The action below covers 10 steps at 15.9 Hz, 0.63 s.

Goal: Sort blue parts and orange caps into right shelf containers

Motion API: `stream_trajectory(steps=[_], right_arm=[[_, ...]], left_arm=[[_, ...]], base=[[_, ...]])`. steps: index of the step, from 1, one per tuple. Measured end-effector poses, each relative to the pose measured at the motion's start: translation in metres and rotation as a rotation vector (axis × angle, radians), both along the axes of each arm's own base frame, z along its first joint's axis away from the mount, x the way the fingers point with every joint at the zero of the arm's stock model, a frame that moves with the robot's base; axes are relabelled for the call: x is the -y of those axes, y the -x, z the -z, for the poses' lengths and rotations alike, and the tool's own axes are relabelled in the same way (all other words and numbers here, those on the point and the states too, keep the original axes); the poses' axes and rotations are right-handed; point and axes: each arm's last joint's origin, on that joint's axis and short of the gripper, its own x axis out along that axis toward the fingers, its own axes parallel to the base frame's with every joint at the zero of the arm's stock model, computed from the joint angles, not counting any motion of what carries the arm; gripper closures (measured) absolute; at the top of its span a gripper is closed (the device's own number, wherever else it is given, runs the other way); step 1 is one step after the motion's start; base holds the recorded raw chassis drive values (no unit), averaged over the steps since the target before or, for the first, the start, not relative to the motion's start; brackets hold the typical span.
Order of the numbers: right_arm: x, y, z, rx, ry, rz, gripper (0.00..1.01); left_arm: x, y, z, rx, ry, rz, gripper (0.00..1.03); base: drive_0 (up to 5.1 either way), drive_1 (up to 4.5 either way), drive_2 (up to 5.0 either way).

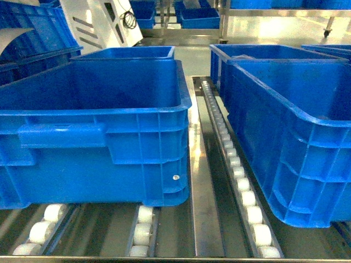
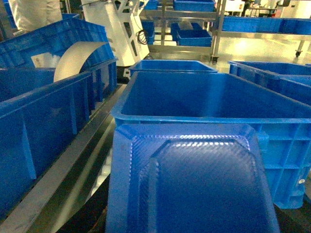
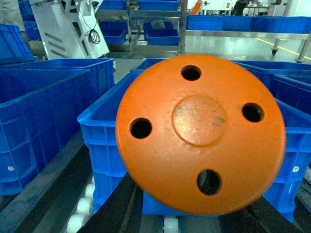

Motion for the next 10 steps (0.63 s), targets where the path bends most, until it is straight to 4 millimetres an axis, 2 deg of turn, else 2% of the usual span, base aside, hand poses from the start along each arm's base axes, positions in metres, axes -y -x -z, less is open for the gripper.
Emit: stream_trajectory(steps=[10], right_arm=[[0.0, 0.0, 0.0, 0.0, 0.0, 0.0, 0.63]], left_arm=[[0.0, 0.0, 0.0, 0.0, 0.0, 0.0, 0.6]], base=[[0.0, 0.0, 0.0]])
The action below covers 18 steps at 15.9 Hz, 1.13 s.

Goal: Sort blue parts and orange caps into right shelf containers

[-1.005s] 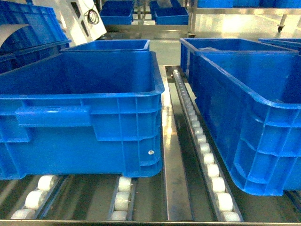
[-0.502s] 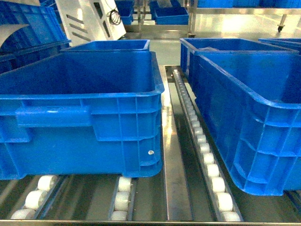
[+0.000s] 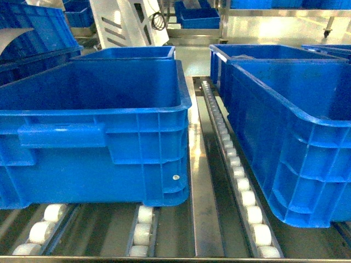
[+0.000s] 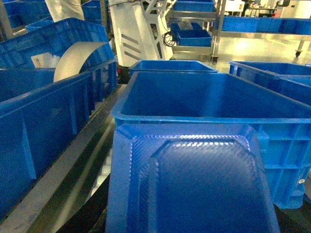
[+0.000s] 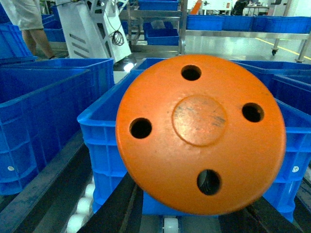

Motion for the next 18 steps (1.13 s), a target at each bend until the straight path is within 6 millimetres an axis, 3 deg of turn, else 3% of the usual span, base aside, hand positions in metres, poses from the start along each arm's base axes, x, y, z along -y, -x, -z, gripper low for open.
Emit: stream_trajectory(steps=[18], right_arm=[[0.0, 0.0, 0.0, 0.0, 0.0, 0.0, 0.63]], left_arm=[[0.0, 0.0, 0.0, 0.0, 0.0, 0.0, 0.6]], base=[[0.0, 0.0, 0.0]])
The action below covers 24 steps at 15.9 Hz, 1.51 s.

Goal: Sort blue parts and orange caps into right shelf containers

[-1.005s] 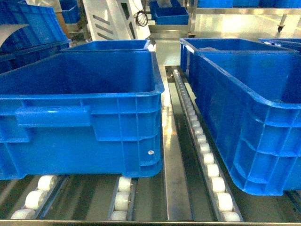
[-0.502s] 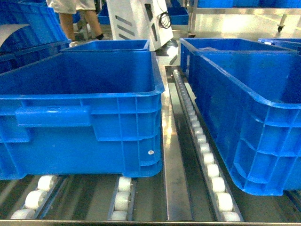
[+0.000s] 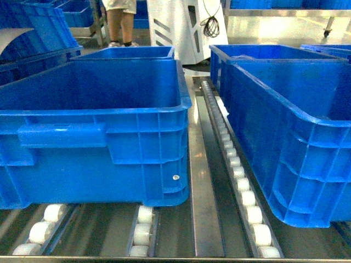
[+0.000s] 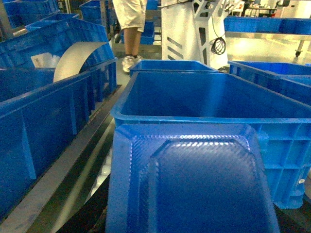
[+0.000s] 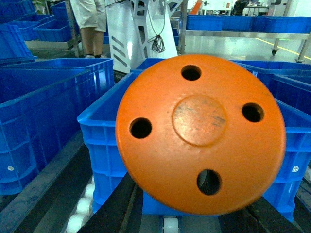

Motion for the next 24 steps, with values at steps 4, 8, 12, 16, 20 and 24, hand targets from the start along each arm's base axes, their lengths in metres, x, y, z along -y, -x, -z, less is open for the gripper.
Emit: stream_trajectory(steps=[4, 8, 12, 16, 20, 24], right_arm=[[-0.001, 0.0, -0.006, 0.067, 0.022, 0.062, 0.63], [-0.01, -0.024, -0.039, 0.177, 0.09, 0.117, 0.63], [-0.011, -0.116, -0.073, 0.081, 0.066, 0.05, 0.63], [-0.017, -0.193, -0.088, -0.016, 0.061, 0.078, 0.63], [-0.019, -0.234, -0.087, -0.074, 0.057, 0.117, 0.46], [-0.021, -0.242, -0.084, -0.08, 0.051, 0.129, 0.11]], left_arm=[[0.0, 0.0, -0.003, 0.033, -0.012, -0.043, 0.6], [0.007, -0.035, -0.034, 0.159, -0.037, -0.248, 0.6], [0.015, -0.149, -0.075, 0.079, -0.029, -0.163, 0.6], [0.032, -0.246, -0.089, -0.055, -0.011, -0.101, 0.6], [0.045, -0.296, -0.086, -0.165, 0.022, -0.092, 0.36], [0.05, -0.299, -0.088, -0.139, 0.048, -0.085, 0.03]], base=[[0.0, 0.0, 0.0], [0.0, 0.0, 0.0], [0.0, 0.0, 0.0], [0.0, 0.0, 0.0], [0.0, 0.0, 0.0], [0.0, 0.0, 0.0]])
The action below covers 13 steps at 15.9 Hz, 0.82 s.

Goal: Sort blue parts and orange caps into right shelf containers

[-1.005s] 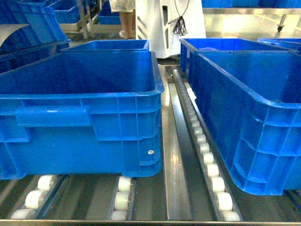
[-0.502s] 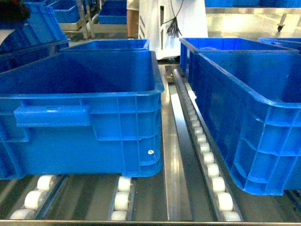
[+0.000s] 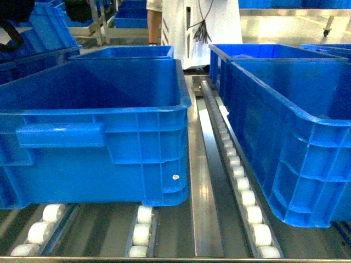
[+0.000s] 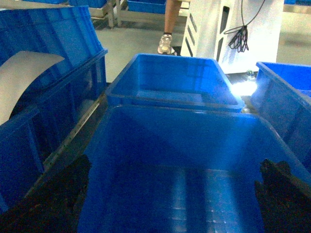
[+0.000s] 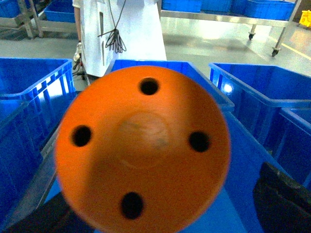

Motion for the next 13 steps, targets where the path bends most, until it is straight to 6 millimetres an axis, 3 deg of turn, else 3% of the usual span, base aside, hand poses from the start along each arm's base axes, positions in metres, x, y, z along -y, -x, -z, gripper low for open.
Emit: stream_trajectory(steps=[1, 13], right_arm=[[0.0, -0.001, -0.001, 0.009, -0.002, 0.0, 0.02], [0.003, 0.0, 0.0, -0.004, 0.006, 0.01, 0.03]], left_arm=[[0.0, 0.0, -0.001, 0.001, 0.004, -0.001, 0.05], [-0.003, 0.018, -0.002, -0.004, 0.029, 0.03, 0.05]], base=[[0.0, 0.0, 0.0], [0.0, 0.0, 0.0]])
